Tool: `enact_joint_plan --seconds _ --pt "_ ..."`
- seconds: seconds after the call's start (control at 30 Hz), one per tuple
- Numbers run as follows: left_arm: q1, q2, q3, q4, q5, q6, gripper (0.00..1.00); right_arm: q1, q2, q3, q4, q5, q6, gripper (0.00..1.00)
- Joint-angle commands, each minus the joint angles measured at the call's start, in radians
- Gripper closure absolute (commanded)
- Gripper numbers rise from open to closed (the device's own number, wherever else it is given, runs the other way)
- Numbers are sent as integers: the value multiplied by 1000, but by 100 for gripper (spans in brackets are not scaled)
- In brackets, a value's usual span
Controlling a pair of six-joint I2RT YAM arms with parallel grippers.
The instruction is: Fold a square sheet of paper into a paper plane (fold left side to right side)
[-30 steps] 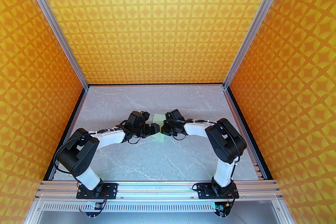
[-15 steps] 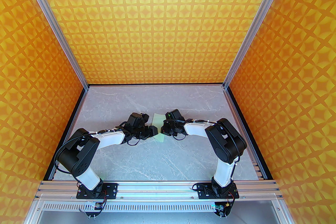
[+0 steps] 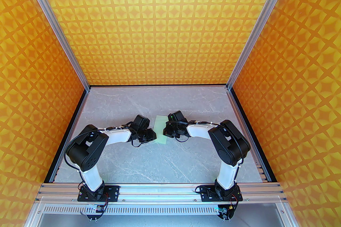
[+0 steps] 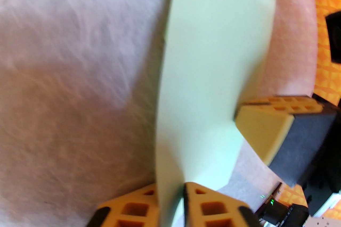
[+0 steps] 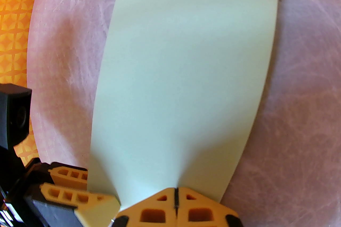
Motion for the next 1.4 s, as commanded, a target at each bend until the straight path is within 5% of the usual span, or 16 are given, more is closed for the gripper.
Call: enact_joint_plan --seconds 0.0,0.37,0.8,1.37 --pt "0 19 41 -96 -62 27 86 11 18 -41 -84 39 13 100" --pt "-2 -111 -12 1 40 10 65 11 28 -38 -86 40 11 100" --pt "-2 -33 -68 304 140 -70 62 11 19 -40 -93 43 9 100" --pt "3 28 -82 425 154 -130 80 10 -31 -41 -73 55 16 100"
